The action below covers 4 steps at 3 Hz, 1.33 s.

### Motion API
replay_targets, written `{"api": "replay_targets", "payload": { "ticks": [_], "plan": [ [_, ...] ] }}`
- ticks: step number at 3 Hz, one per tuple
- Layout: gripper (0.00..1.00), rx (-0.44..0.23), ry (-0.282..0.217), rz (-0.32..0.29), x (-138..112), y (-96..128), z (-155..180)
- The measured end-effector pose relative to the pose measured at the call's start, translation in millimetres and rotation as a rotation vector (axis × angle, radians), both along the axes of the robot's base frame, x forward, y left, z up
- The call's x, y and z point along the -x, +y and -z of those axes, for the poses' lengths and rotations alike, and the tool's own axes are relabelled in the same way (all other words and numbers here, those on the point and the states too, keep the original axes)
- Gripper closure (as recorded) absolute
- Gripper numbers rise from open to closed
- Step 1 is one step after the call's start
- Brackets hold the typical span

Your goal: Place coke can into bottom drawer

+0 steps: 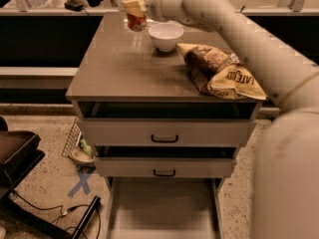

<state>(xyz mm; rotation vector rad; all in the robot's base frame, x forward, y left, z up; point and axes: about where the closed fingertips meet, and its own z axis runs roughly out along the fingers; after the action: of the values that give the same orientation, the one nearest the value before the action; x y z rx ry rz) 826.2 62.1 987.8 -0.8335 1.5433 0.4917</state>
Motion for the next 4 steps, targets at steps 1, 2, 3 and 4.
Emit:
{"api": "replay_targets", "payload": {
  "ticks": [1,2,3,4],
  "plan": [
    [1.0,-0.022,-0.01,0.023,60,-40,-16],
    [1.0,-0.042,0.023,-0.006,133,-59,7],
    [1.0,-0.051,0.034,-0.018,184,-79,22],
    [1.0,-0.034,0.038,-0.009,239,-99,25]
  ]
}}
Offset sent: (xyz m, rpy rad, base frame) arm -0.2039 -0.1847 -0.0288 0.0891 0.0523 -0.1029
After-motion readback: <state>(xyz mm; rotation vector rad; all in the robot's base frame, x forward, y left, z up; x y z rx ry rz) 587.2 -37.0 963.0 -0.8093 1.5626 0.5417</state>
